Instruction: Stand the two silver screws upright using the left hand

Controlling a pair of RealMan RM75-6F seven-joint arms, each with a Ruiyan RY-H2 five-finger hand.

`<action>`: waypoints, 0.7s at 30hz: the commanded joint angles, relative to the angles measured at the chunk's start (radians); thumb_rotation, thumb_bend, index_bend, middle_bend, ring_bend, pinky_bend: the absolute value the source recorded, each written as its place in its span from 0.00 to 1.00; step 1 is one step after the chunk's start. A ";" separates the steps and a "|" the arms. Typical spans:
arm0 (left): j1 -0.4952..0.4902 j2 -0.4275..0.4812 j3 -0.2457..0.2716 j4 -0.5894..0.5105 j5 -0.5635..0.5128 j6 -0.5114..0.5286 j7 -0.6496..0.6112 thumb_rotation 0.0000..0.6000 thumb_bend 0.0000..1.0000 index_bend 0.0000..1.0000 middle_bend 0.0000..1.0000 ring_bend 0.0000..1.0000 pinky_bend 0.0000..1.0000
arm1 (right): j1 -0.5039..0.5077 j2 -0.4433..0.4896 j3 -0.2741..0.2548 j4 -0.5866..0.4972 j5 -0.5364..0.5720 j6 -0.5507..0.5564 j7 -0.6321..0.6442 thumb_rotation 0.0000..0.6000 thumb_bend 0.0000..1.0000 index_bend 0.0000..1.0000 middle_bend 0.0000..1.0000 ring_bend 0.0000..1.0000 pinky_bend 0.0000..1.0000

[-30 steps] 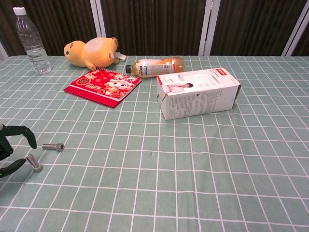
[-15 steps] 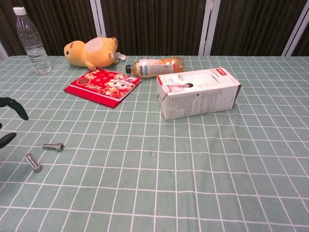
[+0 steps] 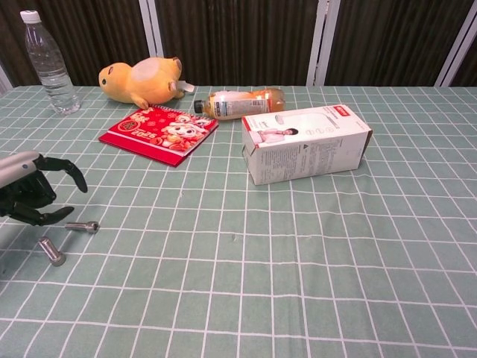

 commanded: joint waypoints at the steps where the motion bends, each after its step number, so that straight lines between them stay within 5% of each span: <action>1: -0.010 -0.008 0.007 0.006 0.001 -0.013 0.009 1.00 0.36 0.42 1.00 1.00 1.00 | 0.000 0.001 0.002 -0.001 0.002 0.003 0.002 1.00 0.16 0.00 0.00 0.00 0.00; 21: -0.031 -0.026 0.034 0.072 -0.007 -0.039 0.055 1.00 0.33 0.45 1.00 1.00 1.00 | 0.002 0.002 -0.001 -0.002 0.006 -0.005 0.001 1.00 0.16 0.00 0.00 0.00 0.00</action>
